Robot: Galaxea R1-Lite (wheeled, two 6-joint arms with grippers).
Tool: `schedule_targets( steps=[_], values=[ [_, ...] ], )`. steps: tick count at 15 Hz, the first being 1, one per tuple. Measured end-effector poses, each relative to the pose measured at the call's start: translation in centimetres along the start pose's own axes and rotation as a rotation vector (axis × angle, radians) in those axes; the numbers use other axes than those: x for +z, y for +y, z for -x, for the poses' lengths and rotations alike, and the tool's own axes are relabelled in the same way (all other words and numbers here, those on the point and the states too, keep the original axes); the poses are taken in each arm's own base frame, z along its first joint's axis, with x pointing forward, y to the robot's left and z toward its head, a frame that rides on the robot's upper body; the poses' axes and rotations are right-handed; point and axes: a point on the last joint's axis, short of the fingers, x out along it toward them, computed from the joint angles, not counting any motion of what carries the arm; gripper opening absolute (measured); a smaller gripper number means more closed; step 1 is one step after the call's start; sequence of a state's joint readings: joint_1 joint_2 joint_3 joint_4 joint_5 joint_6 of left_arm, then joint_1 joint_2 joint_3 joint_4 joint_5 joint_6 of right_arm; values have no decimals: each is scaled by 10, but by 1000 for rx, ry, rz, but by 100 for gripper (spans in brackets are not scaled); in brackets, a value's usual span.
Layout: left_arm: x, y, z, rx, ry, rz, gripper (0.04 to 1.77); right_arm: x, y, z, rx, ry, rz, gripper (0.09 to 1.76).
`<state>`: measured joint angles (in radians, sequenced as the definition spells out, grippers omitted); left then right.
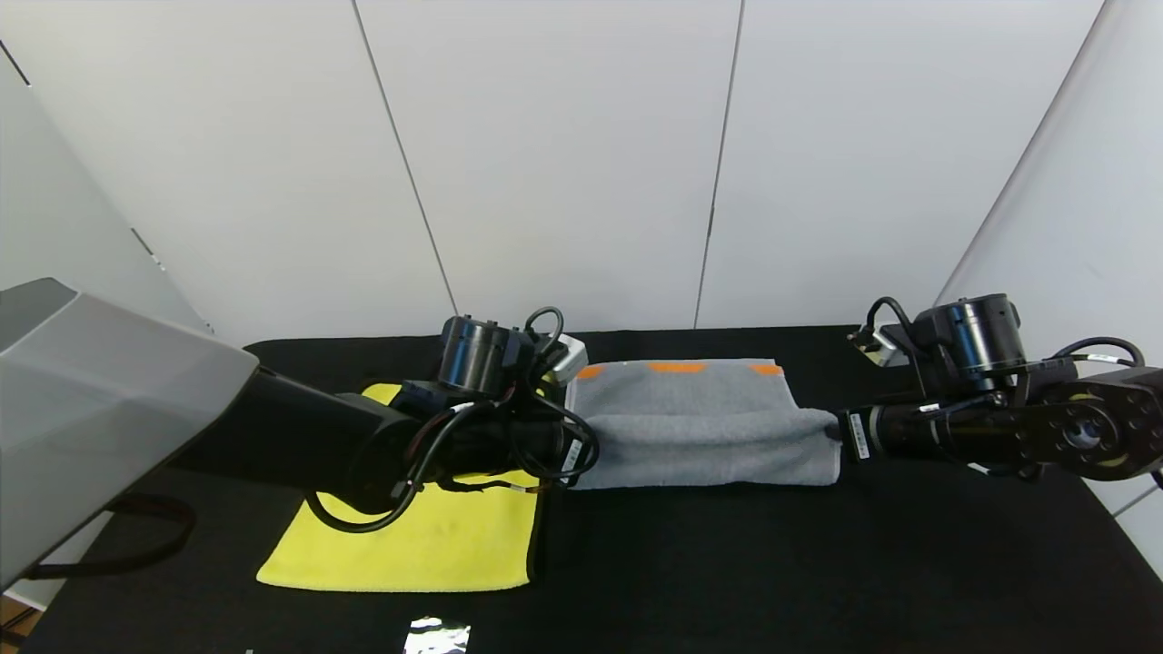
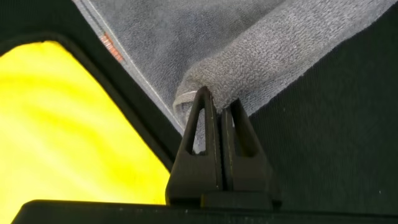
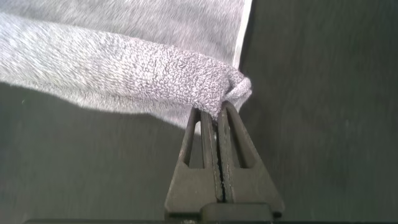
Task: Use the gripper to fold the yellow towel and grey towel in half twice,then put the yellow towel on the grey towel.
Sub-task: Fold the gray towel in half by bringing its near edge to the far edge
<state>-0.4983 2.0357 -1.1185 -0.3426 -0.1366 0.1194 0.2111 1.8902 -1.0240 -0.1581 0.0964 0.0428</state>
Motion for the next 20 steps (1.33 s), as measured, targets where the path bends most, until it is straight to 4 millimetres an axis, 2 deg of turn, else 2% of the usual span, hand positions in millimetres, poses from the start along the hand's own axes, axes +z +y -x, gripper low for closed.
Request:
schedule_targets(
  steps=[7,10,14,20],
  values=[
    [11,8,-16,11,-16,9,12,21,3,-26,13,-36,-8,13],
    [14,12,-17,16,-14,18,12,24,4,-32,16,-37,-7,13],
    [26,28,-20,45,-44,45,12,40,1,-38,11,-76,-12,13],
    [27,39,-28,61,-64,94,12,46,-1,-51,10,-87,-25,13]
  ],
)
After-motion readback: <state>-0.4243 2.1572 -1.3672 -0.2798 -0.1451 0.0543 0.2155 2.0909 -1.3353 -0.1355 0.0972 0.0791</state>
